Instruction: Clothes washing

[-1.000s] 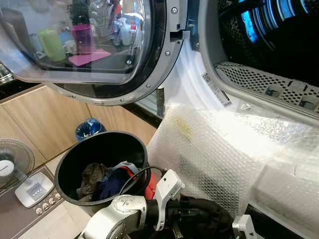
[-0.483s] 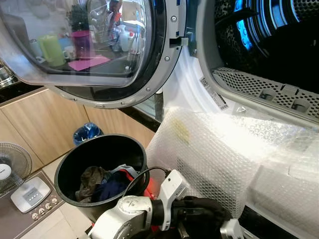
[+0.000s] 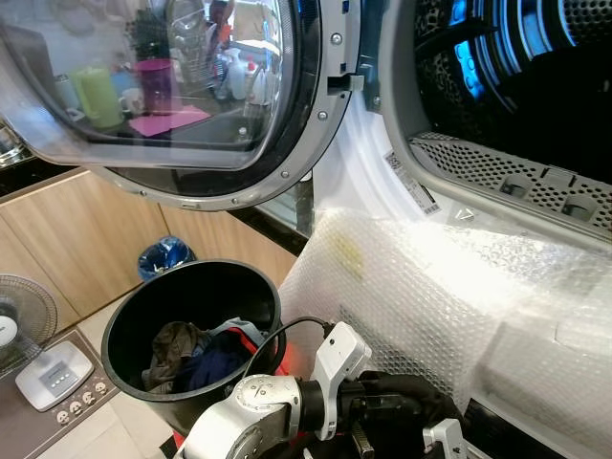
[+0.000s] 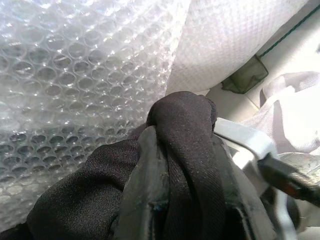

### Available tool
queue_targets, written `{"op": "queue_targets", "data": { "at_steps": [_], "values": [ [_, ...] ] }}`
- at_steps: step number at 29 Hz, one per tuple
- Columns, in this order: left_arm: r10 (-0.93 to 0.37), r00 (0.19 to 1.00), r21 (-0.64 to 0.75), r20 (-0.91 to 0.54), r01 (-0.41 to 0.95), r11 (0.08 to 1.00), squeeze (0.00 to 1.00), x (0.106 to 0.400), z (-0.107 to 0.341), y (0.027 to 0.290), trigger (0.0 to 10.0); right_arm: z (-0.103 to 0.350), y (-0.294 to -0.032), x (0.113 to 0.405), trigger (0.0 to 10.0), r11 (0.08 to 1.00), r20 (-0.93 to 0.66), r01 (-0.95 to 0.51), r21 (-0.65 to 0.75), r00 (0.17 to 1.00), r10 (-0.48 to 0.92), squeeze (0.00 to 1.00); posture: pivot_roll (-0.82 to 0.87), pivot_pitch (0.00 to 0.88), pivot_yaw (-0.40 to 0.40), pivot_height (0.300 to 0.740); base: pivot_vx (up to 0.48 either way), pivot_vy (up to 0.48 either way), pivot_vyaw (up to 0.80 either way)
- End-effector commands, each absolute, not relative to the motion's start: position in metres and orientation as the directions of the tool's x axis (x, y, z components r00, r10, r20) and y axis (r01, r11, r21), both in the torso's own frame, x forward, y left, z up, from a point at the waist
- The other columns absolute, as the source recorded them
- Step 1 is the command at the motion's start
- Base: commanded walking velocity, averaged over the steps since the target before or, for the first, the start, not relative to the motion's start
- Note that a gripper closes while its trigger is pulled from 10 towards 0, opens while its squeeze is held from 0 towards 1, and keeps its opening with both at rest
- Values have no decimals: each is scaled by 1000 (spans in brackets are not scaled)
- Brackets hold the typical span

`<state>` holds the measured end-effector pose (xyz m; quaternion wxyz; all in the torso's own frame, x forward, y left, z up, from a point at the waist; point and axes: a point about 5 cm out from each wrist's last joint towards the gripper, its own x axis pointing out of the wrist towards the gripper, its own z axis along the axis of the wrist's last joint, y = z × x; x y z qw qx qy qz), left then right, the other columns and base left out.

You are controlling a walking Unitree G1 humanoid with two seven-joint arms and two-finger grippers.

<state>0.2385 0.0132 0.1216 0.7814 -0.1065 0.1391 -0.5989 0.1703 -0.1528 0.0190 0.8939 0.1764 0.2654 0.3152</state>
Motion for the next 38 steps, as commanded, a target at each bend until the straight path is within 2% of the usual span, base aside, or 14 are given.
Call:
{"op": "queue_targets", "data": {
  "at_steps": [1,7,10,13,18,21,24,36,38],
  "values": [
    [-964,258,-300,-67,916,266,0,243,129,11,0,8,-157,168,10000,782,-419,-420,460,675,608,0,-136,0,20,740,0,0,0],
    [-960,274,-294,-63,914,280,0,249,130,8,0,-1,-171,187,10000,867,-435,-168,470,810,392,0,-150,0,21,740,0,0,0],
    [-960,274,-292,-56,915,278,0,251,132,5,0,-2,-175,190,10000,833,-397,-89,547,848,351,0,-148,0,19,740,0,0,0],
    [-961,271,-289,-55,917,275,0,251,133,4,0,-3,-174,190,10000,805,-382,-81,588,849,364,0,-143,0,20,740,0,0,0],
    [-960,276,-284,-53,917,280,0,252,134,4,0,-10,-165,187,10000,787,-392,-142,601,805,445,0,-136,14,20,740,0,0,0],
    [-955,293,-276,-55,914,296,0,254,136,7,0,-11,-154,186,10000,721,-349,-248,647,744,570,0,-101,37,32,740,0,0,0],
    [-954,293,-275,-59,914,298,0,254,137,11,0,-8,-149,186,10000,668,-301,-302,680,716,630,0,-93,45,45,740,0,0,0],
    [-962,266,-278,-66,921,274,0,252,139,7,0,9,-132,186,10000,548,-179,-424,721,650,738,0,-114,43,82,740,0,0,0],
    [-963,262,-279,-65,922,270,0,251,140,5,0,11,-126,179,10000,494,-150,-444,747,612,776,0,-118,32,86,740,0,0,0]
  ]
}}
